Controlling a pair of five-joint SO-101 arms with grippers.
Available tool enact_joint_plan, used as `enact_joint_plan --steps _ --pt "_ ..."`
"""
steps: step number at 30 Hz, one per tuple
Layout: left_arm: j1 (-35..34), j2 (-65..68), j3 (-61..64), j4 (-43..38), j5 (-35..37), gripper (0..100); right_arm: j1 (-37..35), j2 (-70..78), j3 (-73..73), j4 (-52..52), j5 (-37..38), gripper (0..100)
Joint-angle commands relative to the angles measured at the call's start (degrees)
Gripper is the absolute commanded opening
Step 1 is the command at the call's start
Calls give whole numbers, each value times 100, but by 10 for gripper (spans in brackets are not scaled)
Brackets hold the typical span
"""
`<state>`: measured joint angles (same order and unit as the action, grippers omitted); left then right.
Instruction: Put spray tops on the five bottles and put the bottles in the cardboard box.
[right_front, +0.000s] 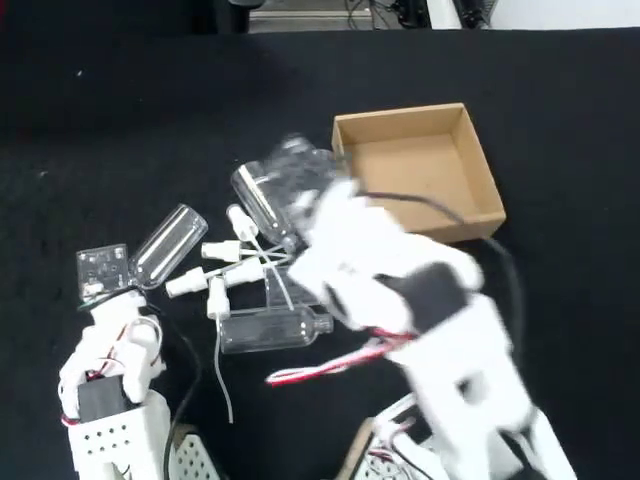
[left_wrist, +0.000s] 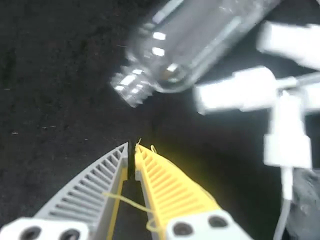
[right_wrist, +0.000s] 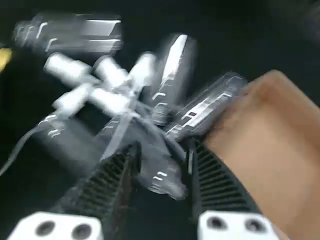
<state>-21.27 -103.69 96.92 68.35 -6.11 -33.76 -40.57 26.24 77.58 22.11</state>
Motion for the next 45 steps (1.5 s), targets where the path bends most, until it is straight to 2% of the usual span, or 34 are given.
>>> enact_joint_plan --steps 1,6,10,18,25,27,31,34,40,45 --pt "-92 -70 48 -114 -44 30 -835 637 101 18 -53 145" --pt "-127 -70 48 -308 -44 30 -1547 1446 505 -70 -53 145" --pt "-136 -70 48 -308 -44 30 -1600 2044 664 -431 -53 152" --pt "-171 -70 48 -343 -44 30 -1644 2774 576 -501 -9 302" --pt "-1640 -70 48 -1284 9 35 -1644 2756 567 -536 -44 293" --pt "-1763 -70 48 -1310 44 84 -1644 2782 602 -633 -44 293" --pt "-1807 -62 48 -1266 870 245 -1644 2782 892 -1020 -9 293" --pt "-1947 -62 48 -1266 1257 318 -1644 2782 1059 -1319 0 293" --pt "-2167 -62 48 -1310 1336 316 -1644 2791 1569 -1916 9 293" --pt "-2167 -62 48 -1292 1310 316 -1653 2747 1851 -1881 9 293"
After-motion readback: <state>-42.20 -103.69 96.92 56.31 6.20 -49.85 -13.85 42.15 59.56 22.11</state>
